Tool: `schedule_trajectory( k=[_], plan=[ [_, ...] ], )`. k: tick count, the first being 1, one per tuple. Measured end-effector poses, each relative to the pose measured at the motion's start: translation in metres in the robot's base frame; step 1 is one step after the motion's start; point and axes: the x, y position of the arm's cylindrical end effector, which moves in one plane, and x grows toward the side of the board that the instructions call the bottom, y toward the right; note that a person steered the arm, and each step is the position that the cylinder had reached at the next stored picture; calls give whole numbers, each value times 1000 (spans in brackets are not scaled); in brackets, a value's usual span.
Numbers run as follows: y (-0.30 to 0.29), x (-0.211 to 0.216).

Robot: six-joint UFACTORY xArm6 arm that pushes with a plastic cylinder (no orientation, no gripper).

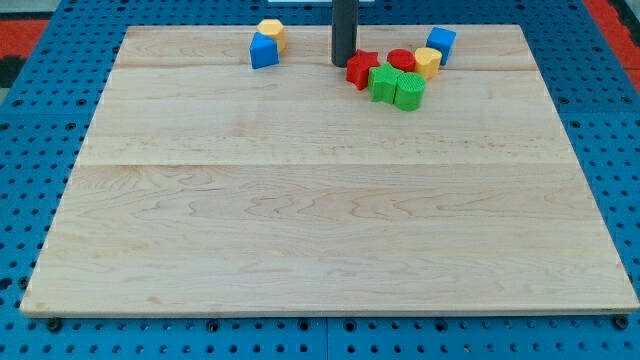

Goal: Move the yellow hexagon towards the center

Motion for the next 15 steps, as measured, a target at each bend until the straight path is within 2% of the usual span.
schedule_trajectory(
  k=[2,3,4,5,6,7,8,9,11,12,13,15],
  plan=[
    [-9,-13],
    [-37,-34],
    [-35,-72],
    [-39,-71],
    [-79,-72],
    [-101,-65],
    [-140,-16],
    [-147,2],
    [-159,-38],
    [-211,14],
    [-195,43],
    [-254,32]
  ],
)
